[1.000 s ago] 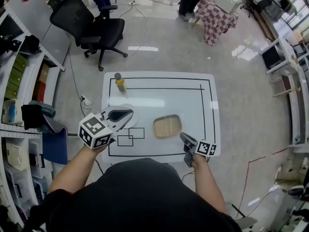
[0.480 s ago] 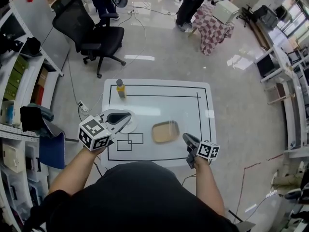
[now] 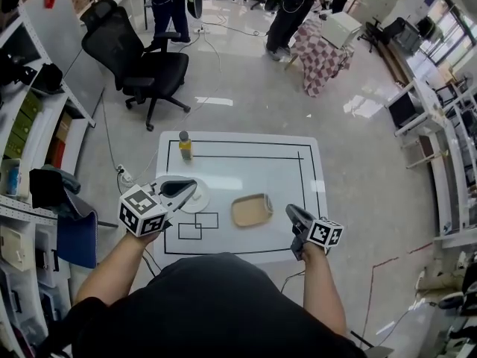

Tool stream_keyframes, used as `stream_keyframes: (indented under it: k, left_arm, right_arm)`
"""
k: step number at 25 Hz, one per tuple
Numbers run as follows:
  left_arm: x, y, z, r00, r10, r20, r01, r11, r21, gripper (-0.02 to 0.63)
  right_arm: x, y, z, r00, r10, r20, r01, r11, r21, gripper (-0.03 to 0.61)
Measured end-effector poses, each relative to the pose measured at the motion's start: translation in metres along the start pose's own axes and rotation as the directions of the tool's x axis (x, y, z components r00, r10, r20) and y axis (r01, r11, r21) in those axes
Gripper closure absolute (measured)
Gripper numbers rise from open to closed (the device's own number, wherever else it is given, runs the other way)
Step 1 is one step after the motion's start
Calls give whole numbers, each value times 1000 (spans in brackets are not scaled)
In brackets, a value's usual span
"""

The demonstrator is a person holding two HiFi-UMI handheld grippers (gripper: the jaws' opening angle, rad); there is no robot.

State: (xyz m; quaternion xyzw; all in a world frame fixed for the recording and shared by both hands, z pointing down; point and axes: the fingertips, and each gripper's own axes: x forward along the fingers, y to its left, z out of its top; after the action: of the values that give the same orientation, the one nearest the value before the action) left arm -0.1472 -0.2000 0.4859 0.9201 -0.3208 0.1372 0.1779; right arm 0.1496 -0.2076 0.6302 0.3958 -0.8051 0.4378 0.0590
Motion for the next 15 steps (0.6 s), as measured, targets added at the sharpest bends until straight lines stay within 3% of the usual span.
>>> stream_keyframes:
  k: [11, 15]
  left_arm:
    - [-20, -4, 4, 999, 13, 39, -13, 1000, -6, 589]
    - [-28, -8, 6, 997, -7, 70, 11, 999, -53, 589]
  right_arm:
    - [-17, 44, 28, 999, 24, 36, -21, 996, -85, 525]
    - [-23, 57, 30, 999, 28, 40, -24, 994, -106, 525]
